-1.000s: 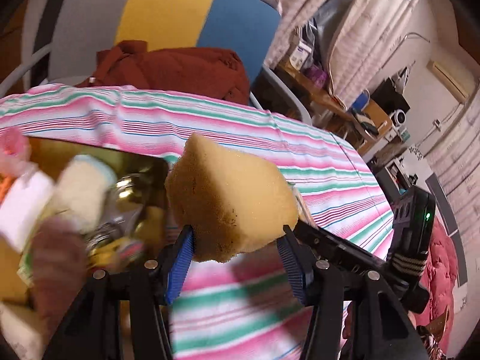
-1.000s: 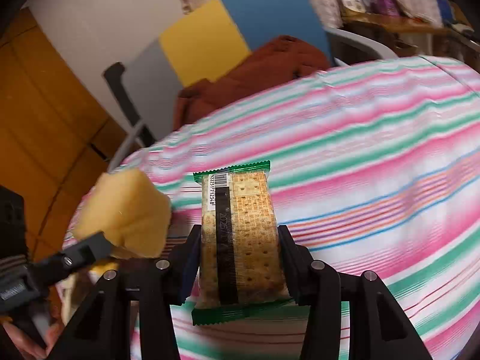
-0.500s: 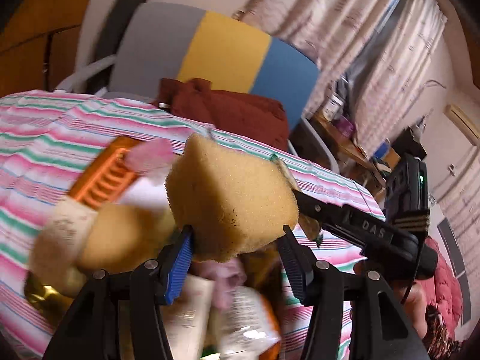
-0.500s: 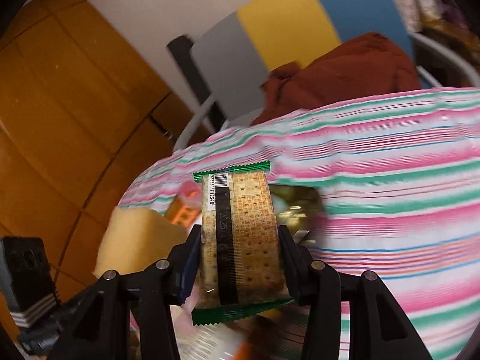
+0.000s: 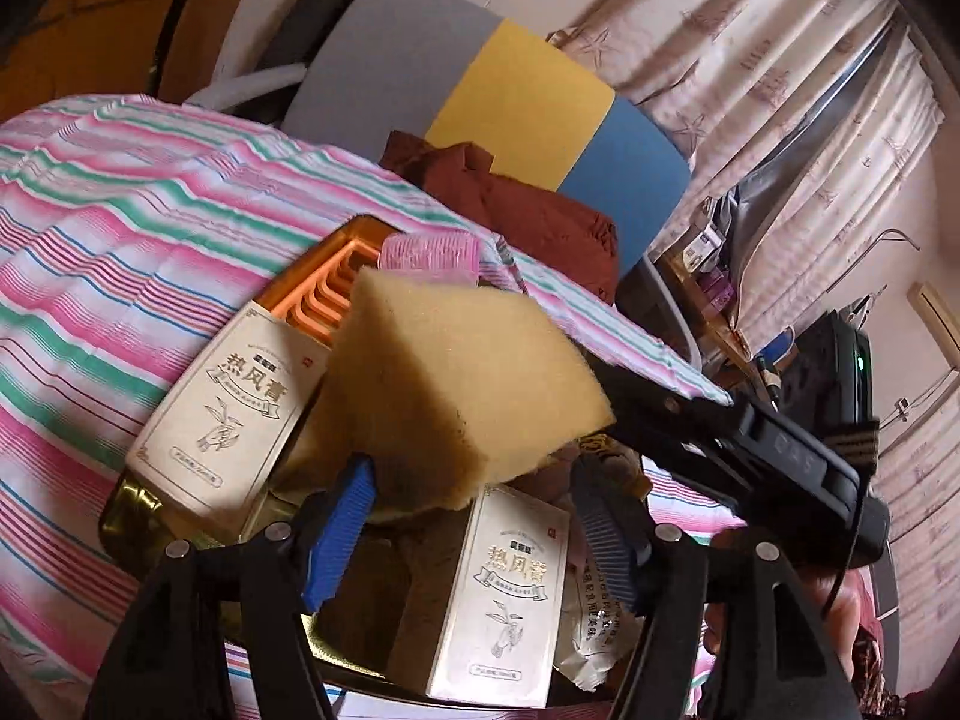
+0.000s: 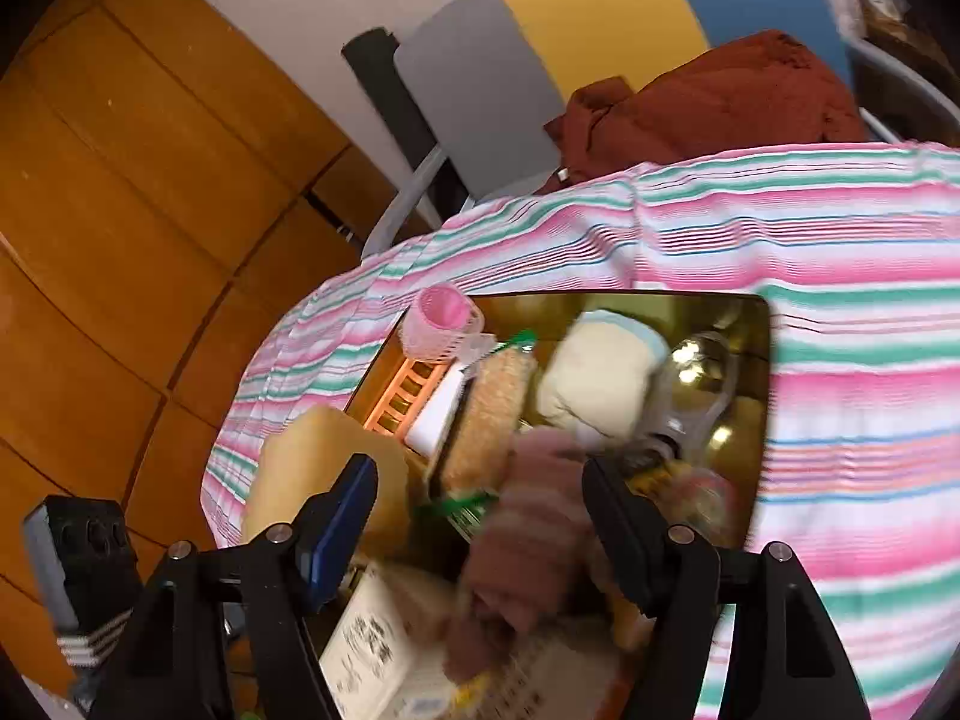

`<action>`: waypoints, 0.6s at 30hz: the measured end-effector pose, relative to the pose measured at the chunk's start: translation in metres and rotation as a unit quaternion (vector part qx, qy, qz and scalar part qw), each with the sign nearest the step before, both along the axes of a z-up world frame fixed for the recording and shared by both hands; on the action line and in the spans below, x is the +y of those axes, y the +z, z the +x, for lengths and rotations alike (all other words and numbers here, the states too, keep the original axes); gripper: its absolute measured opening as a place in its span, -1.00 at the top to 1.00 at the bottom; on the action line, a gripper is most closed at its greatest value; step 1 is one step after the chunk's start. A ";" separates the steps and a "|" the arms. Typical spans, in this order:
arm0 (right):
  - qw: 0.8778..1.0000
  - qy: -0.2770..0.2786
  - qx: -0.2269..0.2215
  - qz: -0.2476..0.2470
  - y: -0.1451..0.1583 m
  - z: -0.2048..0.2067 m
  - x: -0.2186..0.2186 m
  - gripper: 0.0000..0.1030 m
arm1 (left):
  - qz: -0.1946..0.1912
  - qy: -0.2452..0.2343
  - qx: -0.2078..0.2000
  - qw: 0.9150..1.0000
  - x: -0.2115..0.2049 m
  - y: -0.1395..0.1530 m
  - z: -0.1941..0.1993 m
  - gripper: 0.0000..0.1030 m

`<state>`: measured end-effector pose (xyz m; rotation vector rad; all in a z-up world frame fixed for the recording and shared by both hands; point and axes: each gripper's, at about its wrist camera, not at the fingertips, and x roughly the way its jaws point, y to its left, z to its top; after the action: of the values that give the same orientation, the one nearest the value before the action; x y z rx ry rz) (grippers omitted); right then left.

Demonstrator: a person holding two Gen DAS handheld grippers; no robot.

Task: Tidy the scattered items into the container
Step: 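Carry the yellow sponge and cracker pack over the gold tray, then lower the sponge and crackers into the tray and open both tools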

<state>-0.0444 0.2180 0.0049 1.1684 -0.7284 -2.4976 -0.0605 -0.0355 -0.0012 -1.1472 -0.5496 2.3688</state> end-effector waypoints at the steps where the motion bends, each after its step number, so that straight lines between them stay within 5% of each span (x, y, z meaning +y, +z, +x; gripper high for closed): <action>1: 1.000 -0.006 0.001 -0.003 0.001 0.008 0.005 -0.40 | 0.004 0.004 0.005 1.000 -0.001 0.002 0.002 -0.33; 10: 1.000 -0.015 0.018 -0.006 0.012 0.041 0.014 -0.40 | -0.006 0.036 0.024 0.999 -0.013 0.019 -0.018 0.17; 14: 1.000 -0.012 0.015 -0.011 0.011 0.041 0.013 -0.40 | -0.017 -0.016 -0.007 1.000 0.012 0.007 -0.039 0.25; 18: 1.000 -0.021 0.022 -0.005 0.014 0.046 0.019 -0.40 | -0.056 -0.086 0.013 0.995 0.049 0.017 -0.027 0.35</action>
<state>0.0019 0.2369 0.0189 1.1013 -0.7606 -2.5434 -0.0876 0.0139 0.0154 -1.1620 -0.2984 2.2860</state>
